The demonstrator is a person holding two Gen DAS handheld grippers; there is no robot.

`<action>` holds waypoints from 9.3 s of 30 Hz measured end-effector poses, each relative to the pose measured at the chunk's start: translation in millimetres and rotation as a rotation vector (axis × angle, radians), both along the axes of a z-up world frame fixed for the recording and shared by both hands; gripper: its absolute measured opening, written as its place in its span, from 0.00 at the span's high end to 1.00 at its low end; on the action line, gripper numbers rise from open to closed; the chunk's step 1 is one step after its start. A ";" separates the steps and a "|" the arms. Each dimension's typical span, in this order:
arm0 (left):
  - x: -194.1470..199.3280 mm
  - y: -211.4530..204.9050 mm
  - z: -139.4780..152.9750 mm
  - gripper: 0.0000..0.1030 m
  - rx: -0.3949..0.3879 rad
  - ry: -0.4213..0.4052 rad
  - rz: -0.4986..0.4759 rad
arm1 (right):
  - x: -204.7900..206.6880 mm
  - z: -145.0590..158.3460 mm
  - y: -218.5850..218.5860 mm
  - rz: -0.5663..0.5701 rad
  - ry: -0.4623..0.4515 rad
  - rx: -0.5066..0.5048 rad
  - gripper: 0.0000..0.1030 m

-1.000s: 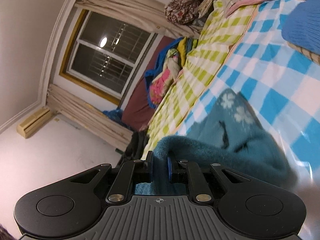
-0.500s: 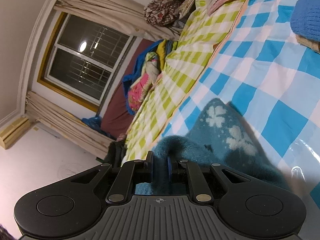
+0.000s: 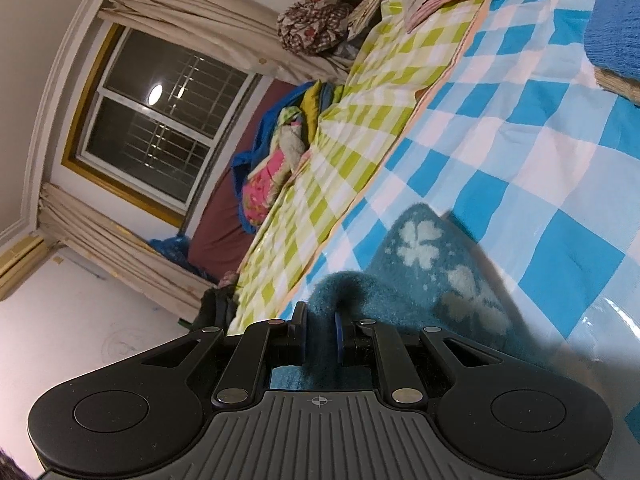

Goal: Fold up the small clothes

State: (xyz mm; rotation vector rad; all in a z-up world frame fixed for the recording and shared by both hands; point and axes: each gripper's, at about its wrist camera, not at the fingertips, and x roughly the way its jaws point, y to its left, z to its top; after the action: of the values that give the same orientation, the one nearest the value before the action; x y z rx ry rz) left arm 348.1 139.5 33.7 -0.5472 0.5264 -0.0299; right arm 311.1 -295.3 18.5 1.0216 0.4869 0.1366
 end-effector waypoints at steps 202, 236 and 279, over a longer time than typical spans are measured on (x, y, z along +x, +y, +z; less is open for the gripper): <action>-155.2 -360.5 -47.5 0.29 1.101 -0.301 -0.611 | -67.0 -0.2 -30.7 0.232 0.097 -0.497 0.68; -149.0 -315.4 -25.0 0.75 0.855 -0.341 -0.660 | 57.5 -28.6 -30.9 0.332 0.160 -0.295 0.45; -149.7 -46.0 50.6 0.77 0.251 -0.338 -0.212 | 60.2 92.2 197.7 0.391 0.047 -0.179 0.78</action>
State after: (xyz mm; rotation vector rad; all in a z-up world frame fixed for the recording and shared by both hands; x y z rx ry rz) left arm 198.4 93.5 84.3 -0.2317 0.2500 -0.2508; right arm 371.3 -97.7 110.6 0.7475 0.7261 0.4100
